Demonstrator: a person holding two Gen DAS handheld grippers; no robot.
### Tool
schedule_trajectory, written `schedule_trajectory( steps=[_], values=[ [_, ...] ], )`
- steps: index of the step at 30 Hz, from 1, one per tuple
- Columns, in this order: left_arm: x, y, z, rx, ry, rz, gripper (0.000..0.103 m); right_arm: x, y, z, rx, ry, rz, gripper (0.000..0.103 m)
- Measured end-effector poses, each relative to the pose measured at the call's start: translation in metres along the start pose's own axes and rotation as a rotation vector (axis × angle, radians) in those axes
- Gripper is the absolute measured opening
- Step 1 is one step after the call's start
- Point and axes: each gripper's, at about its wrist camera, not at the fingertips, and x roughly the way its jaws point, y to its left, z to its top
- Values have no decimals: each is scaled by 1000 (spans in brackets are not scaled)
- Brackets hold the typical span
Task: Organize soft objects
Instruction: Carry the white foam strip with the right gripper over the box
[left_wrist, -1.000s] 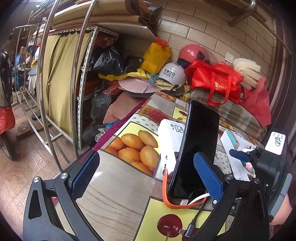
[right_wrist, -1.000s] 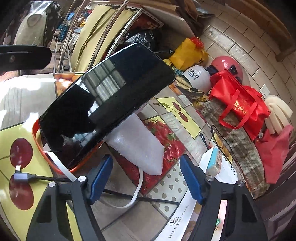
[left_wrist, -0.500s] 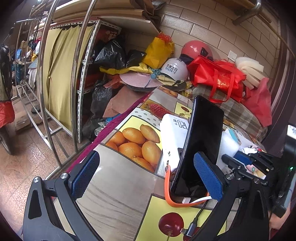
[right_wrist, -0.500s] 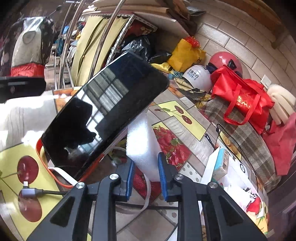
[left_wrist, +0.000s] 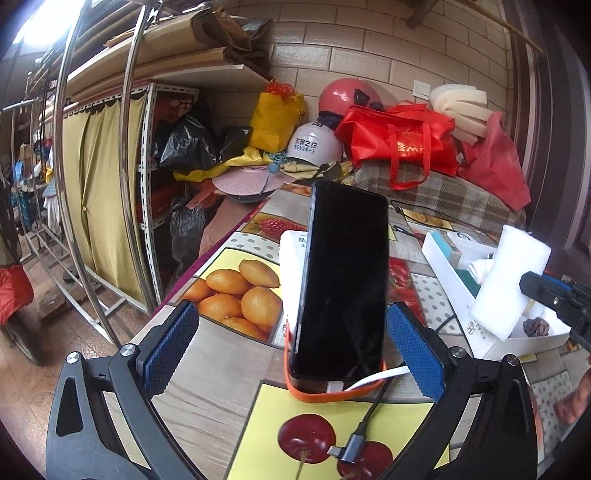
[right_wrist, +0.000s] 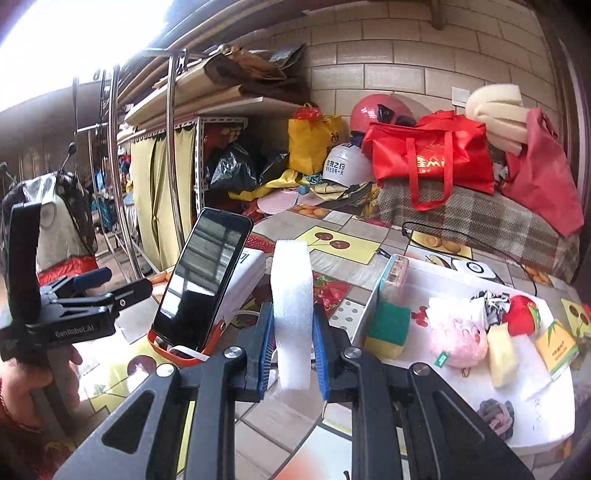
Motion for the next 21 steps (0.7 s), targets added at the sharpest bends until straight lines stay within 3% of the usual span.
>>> schedule_trajectory(
  steps=[7, 21],
  values=[
    [-3, -41, -7, 63, -7, -33, 103, -36, -32, -5, 80, -46, -37, 19],
    [-15, -162, -22, 225, -70, -173, 103, -104, -146, -24, 331, -154, -249, 19]
  ],
)
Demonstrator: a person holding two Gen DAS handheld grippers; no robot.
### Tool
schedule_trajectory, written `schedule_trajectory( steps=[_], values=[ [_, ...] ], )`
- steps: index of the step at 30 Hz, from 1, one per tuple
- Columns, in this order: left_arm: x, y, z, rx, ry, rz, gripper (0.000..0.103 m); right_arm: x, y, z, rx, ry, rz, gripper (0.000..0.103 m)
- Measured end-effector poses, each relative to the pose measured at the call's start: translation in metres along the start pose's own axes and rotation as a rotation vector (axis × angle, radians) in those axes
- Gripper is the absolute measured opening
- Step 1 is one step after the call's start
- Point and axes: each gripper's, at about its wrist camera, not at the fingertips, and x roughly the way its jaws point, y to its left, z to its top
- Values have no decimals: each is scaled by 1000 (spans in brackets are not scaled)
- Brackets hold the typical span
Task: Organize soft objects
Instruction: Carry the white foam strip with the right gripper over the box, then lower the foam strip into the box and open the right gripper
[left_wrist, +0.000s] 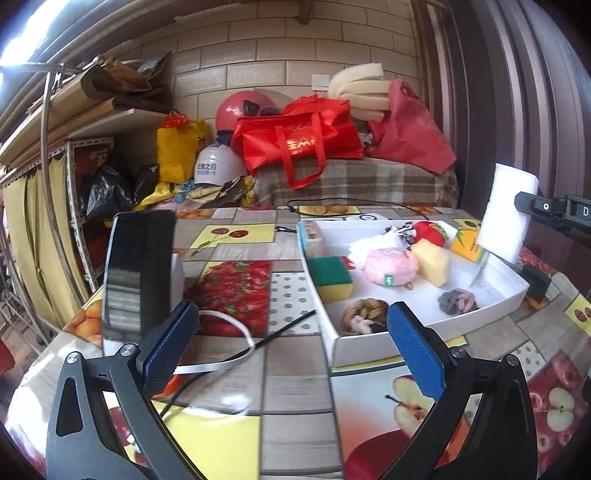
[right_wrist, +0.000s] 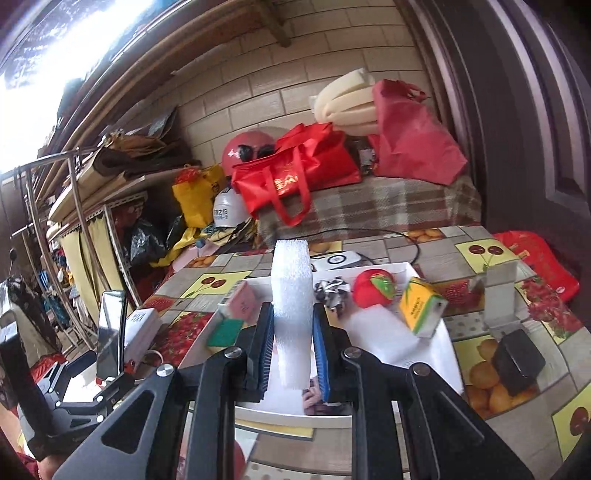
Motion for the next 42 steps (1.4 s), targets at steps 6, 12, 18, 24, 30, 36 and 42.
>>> schedule_trajectory(
  steps=[6, 12, 18, 24, 30, 36, 42],
  values=[
    [11, -56, 8, 40, -4, -68, 103, -13, -24, -4, 38, -8, -23, 19],
    [18, -86, 12, 29, 9, -118, 103, -23, -37, -6, 57, -17, -15, 19],
    [15, -78, 13, -12, -11, -138, 103, -13, -39, 0, 85, -10, 10, 19],
    [19, -73, 12, -33, 10, -143, 103, 20, -33, 5, 105, 37, 3, 19],
    [21, -72, 11, -39, 23, -146, 103, 52, -18, 7, 25, 60, -94, 19],
    [24, -69, 11, -53, 40, -151, 103, 74, -12, 5, -21, 91, -164, 20],
    [24, -69, 11, -54, 49, -152, 103, 74, -13, -1, -35, 83, -201, 78]
  ],
)
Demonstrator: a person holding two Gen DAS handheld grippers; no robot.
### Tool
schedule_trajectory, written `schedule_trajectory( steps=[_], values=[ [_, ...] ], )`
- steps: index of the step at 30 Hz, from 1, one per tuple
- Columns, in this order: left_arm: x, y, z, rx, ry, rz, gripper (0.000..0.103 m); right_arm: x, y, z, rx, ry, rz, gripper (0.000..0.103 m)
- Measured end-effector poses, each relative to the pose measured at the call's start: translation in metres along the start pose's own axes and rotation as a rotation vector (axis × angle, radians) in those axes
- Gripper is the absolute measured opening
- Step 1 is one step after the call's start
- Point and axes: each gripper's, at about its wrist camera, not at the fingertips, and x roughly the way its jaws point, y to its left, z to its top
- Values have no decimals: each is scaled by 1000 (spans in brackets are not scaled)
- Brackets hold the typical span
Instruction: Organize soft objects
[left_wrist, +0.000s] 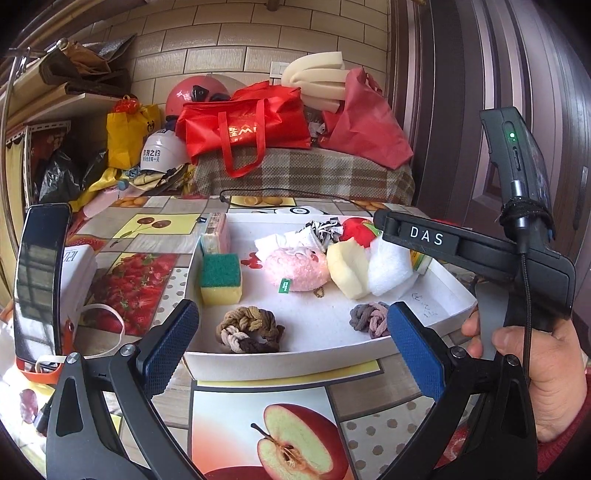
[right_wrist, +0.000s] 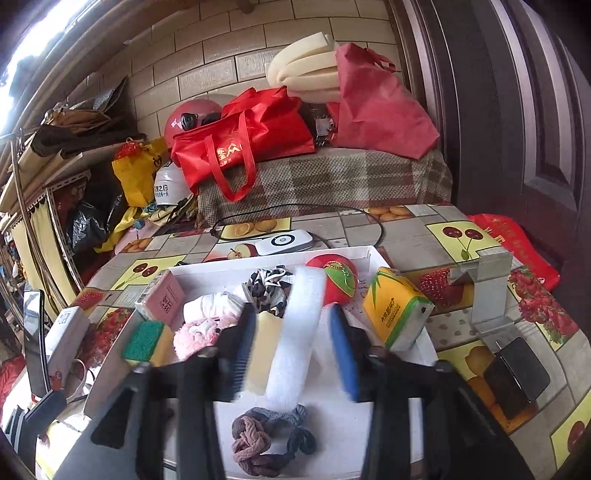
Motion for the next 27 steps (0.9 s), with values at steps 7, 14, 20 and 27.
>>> schedule_trajectory(
  steps=[7, 14, 20, 27],
  values=[
    [0, 0, 0, 2, -1, 0, 103, -12, 4, -3, 0, -41, -9, 103],
    [-1, -1, 0, 18, -3, 3, 103, -48, 0, -8, 20, -165, 3, 103],
    [2, -3, -1, 25, 28, -15, 103, -74, 0, -14, 17, -205, 15, 103],
    [-5, -4, -3, 44, 85, 94, 103, -116, 4, -29, -9, -231, -117, 103]
  ],
)
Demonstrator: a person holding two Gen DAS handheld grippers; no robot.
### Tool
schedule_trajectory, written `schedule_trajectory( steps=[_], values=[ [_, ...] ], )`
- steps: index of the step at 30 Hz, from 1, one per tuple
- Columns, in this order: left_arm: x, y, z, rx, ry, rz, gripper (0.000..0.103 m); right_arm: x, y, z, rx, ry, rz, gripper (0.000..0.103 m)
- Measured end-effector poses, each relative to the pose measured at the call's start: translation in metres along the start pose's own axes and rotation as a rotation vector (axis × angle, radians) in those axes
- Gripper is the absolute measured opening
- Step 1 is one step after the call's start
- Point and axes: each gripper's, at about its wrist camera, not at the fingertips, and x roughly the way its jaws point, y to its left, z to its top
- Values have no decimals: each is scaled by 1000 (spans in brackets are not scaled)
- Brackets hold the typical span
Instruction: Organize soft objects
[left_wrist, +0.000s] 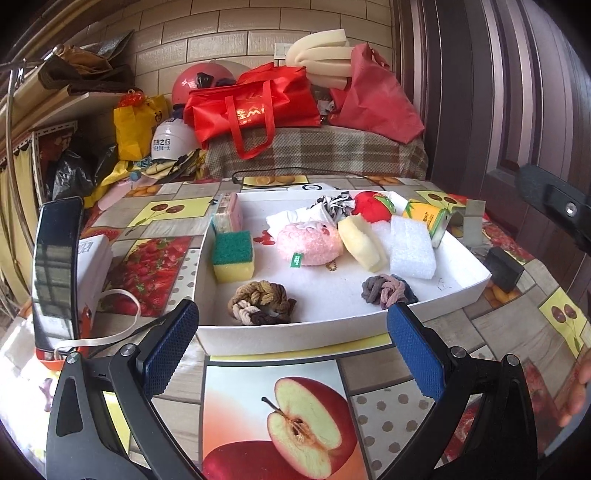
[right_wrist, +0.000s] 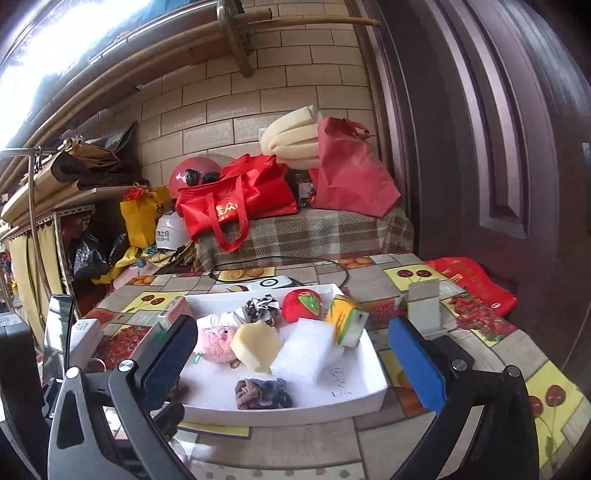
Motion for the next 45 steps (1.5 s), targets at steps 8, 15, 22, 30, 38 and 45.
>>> schedule_trajectory(
  steps=[8, 15, 22, 30, 38, 45],
  values=[
    [-62, 2, 6, -41, -22, 6, 103, -45, -27, 2, 70, 19, -35, 103],
    [-123, -13, 0, 1, -78, 33, 103, -100, -33, 3, 40, -57, -58, 103],
    [-170, -14, -4, 11, -165, 120, 103, -129, -52, -3, 154, -26, 35, 103],
    [-183, -21, -6, 12, -121, 55, 103, -170, -54, -4, 203, -136, 78, 103],
    [-190, -21, -7, -13, -111, 62, 103, -180, -46, -3, 136, -152, 38, 103],
    [-189, -19, -8, -22, -101, 63, 103, -180, -55, -5, 167, -136, 40, 103]
  ],
)
